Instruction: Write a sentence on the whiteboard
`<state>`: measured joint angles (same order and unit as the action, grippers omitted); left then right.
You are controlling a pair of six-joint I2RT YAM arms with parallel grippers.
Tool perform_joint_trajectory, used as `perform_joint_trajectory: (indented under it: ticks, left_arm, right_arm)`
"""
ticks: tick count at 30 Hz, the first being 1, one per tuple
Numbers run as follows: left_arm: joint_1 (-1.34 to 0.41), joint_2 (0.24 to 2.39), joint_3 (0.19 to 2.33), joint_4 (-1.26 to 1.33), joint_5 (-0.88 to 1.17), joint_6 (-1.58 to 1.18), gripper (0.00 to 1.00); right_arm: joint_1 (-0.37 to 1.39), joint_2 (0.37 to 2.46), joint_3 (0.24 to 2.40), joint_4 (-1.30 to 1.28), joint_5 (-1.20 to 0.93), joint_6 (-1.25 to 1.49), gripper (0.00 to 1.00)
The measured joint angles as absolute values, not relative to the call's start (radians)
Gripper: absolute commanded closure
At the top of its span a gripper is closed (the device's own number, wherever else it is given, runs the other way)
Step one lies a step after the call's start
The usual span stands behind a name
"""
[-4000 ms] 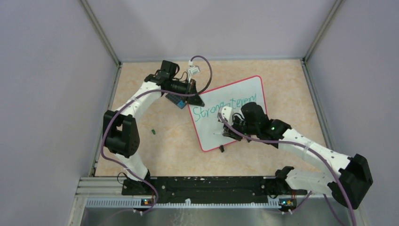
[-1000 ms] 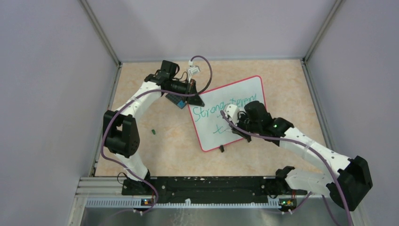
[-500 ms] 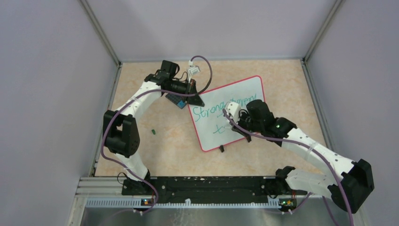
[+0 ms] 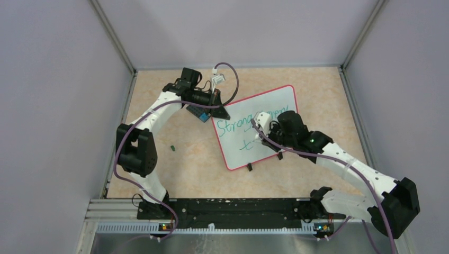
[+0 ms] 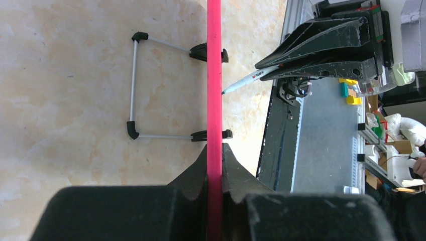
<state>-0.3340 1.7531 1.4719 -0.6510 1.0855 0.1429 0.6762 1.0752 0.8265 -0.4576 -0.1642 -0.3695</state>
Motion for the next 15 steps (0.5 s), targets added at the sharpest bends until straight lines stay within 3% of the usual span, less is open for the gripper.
perform_joint_trajectory:
  ticks: [15]
  left_arm:
    - [-0.334,1.759,1.477,-0.655,1.089,0.144,1.00]
  right_arm:
    - [0.664,1.069,0.781,-0.499,-0.209,-0.386,1.00]
